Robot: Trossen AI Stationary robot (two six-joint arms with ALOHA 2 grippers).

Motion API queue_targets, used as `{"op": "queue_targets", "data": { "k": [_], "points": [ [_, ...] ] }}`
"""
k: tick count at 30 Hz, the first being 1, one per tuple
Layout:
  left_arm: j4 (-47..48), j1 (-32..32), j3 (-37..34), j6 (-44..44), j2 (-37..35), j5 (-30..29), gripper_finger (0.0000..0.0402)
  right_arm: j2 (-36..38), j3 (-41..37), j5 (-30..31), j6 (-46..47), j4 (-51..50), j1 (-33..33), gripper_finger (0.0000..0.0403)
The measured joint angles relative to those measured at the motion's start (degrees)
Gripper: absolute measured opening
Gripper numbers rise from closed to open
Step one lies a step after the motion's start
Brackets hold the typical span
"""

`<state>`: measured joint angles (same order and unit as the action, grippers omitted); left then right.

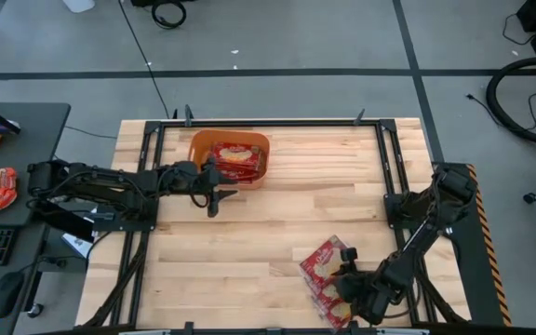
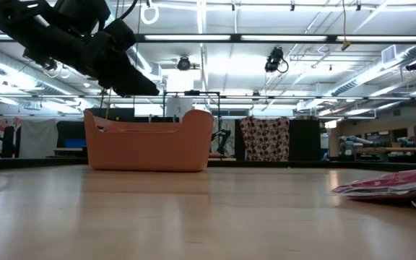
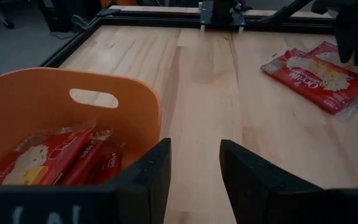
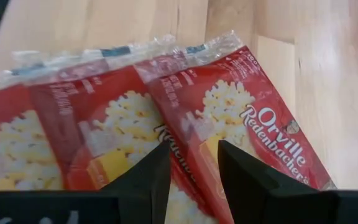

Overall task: Sort popcorn bags into baskets
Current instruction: Put the popcorn bag into the orange bin

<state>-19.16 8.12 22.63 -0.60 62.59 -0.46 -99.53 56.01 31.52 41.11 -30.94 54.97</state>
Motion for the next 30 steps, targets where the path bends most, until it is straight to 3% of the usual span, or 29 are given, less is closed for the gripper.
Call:
{"op": "queue_targets", "data": {
  "k": [16, 20, 25, 30],
  "points": [
    [1.53, 0.0, 0.01, 0.93, 0.0, 0.01, 0.0142, -5.66, 0.28, 5.23, -0.83, -3.12, 0.34, 0.0112],
    [1.49, -0.17, 0.0, 1.51, 0.0, 0.03, 0.0142, -5.7, 0.26, 4.53, -0.46, -4.92, -1.0, 0.0081],
    [1.43, -2.47, 0.02, 1.46, 0.02, 0.04, 0.0142, -5.7, 0.26, 2.76, -0.73, -5.07, -3.03, 0.0013],
    [1.0, -6.01, 0.0, 1.44, 0.05, -1.35, 0.0142, -5.1, 0.24, 2.17, -1.18, -5.09, -4.57, 0.0012]
  ]
}}
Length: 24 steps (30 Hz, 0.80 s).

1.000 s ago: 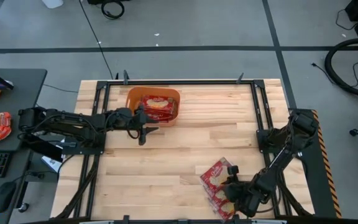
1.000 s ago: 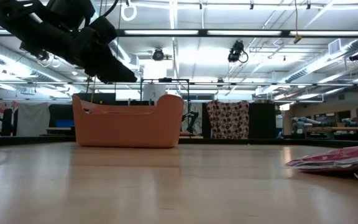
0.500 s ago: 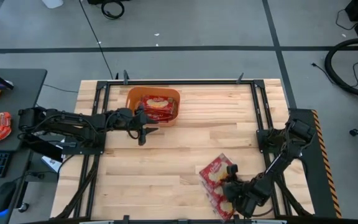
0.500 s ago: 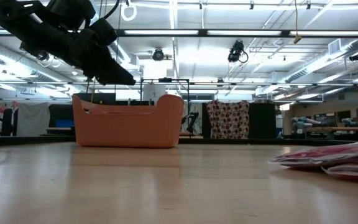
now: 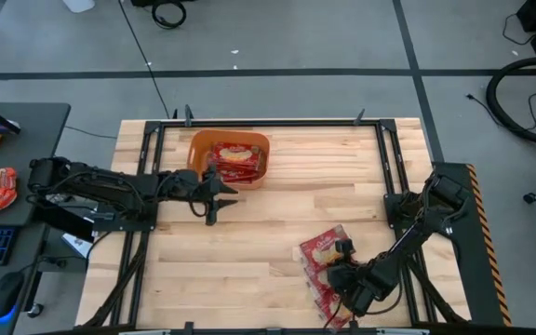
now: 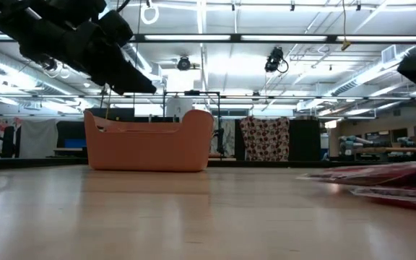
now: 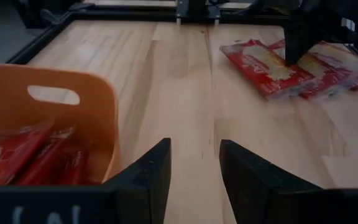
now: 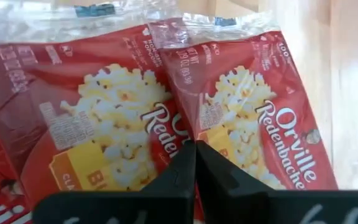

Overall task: Sort popcorn bags into baskets
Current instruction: Put the popcorn bag into the orange bin

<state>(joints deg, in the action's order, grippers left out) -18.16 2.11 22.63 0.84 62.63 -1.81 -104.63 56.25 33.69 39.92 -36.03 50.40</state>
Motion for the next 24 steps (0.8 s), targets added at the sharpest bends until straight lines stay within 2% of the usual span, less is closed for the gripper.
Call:
{"op": "queue_targets", "data": {
  "k": [7, 11, 19, 24],
  "points": [
    [-6.15, -7.52, 0.03, -4.01, 3.59, -7.96, 0.0142, 6.91, -0.04, -0.74, -0.44, 0.26, -3.86, 0.0006],
    [-11.48, -10.69, -0.01, -6.14, 7.94, -12.09, 0.0159, 11.35, -0.04, -2.36, 0.91, 1.12, -7.19, 0.0005],
    [-20.41, -12.35, 0.14, -6.48, 15.85, -10.68, 0.0237, 17.75, -0.04, -7.78, 0.15, 6.76, -13.82, 0.0003],
    [-20.6, -12.41, 4.21, -6.08, 21.91, -5.7, 0.025, 19.11, -0.02, -10.29, -2.56, 9.71, -17.65, 0.0002]
  ]
}}
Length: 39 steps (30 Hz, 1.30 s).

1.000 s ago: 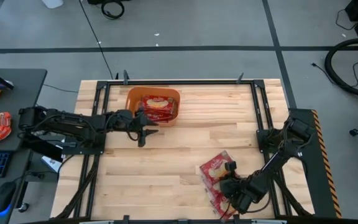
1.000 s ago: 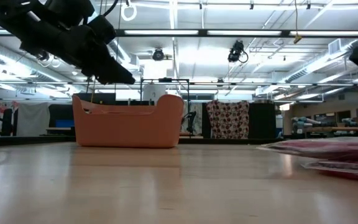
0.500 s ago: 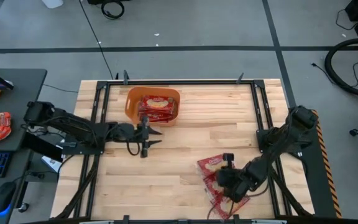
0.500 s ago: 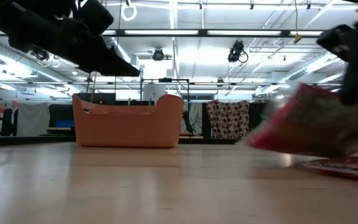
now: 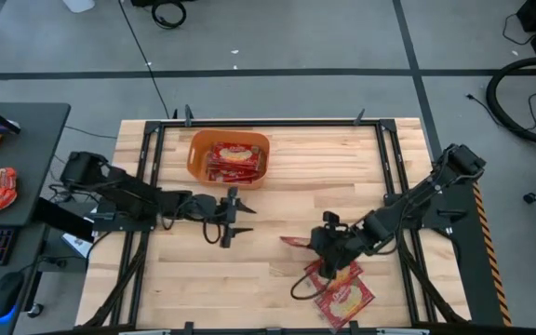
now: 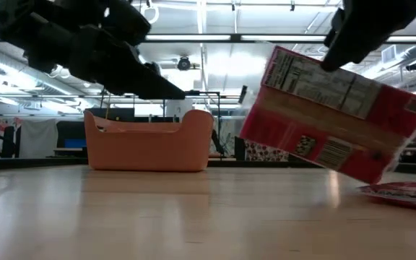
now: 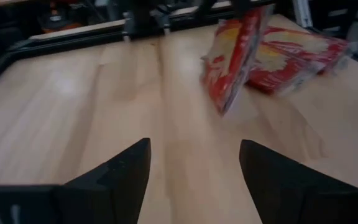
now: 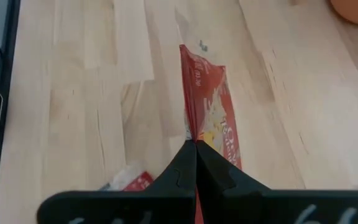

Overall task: Sort popcorn bags into baskets
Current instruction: Put the popcorn bag into the orange bin

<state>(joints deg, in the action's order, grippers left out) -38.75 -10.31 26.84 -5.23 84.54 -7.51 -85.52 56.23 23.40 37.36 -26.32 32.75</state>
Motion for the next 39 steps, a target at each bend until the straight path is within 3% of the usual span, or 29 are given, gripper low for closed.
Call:
{"op": "queue_targets", "data": {
  "k": [11, 22, 26, 34, 39],
  "points": [
    [1.3, 0.04, 12.17, -0.42, 12.23, 2.38, 0.0238, 0.03, 0.0, -4.93, -4.66, 3.25, -6.4, 0.0002],
    [2.54, 0.07, 18.19, -0.57, 19.52, 5.9, 0.0232, 0.03, 0.01, -6.18, -7.62, 6.33, -8.91, 0.0002],
    [5.65, 0.08, 19.72, -0.57, 19.68, 5.88, 0.0184, 0.03, 0.02, -6.63, -8.59, 7.78, -9.02, 0.0003],
    [7.06, 0.52, 20.6, -1.9, 19.53, 5.67, 0.0024, 0.03, 0.02, -5.97, -9.09, 8.18, -9.04, 0.0011],
    [10.65, 0.83, 20.48, -4.18, 17.3, 4.46, 0.0029, 1.29, 0.04, -6.7, -10.08, 7.24, -8.96, 0.0048]
  ]
}}
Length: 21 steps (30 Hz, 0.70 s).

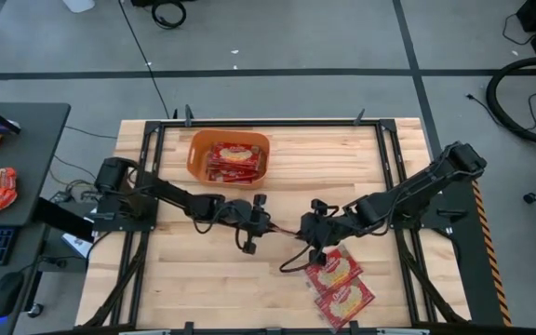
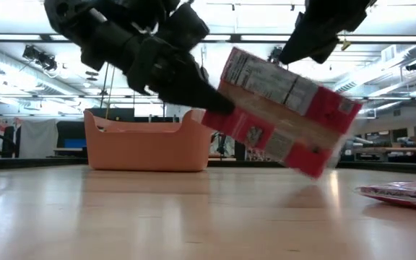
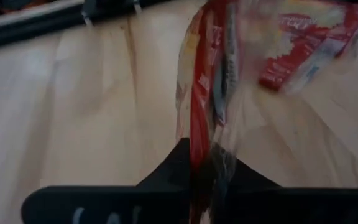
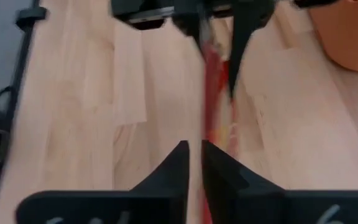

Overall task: Sort popcorn bags into baskets
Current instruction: Put the popcorn bag into the orange bin

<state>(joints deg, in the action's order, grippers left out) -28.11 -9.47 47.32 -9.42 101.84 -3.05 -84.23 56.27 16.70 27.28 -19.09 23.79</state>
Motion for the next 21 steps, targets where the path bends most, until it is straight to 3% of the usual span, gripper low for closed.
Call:
{"op": "queue_targets", "data": {
  "k": [4, 8, 13, 21],
  "points": [
    [4.25, 0.68, 0.05, -2.75, -4.23, -0.23, 0.0026, 3.72, 0.0, 0.43, 1.54, -3.85, 0.34, 0.0081],
    [10.6, 2.33, 0.03, -4.88, -9.74, -0.25, 0.0023, 7.44, 0.0, 6.25, 4.41, -8.9, 1.8, 0.01],
    [16.43, 5.0, 0.05, -7.72, -16.79, -0.21, 0.0026, 8.63, 0.02, 12.93, 5.99, -11.9, 4.69, 0.0104],
    [24.61, 13.25, 0.05, -10.53, -25.65, 3.95, 0.0025, 6.91, 0.06, 14.08, 7.68, -12.23, 6.82, 0.0098]
  ]
}}
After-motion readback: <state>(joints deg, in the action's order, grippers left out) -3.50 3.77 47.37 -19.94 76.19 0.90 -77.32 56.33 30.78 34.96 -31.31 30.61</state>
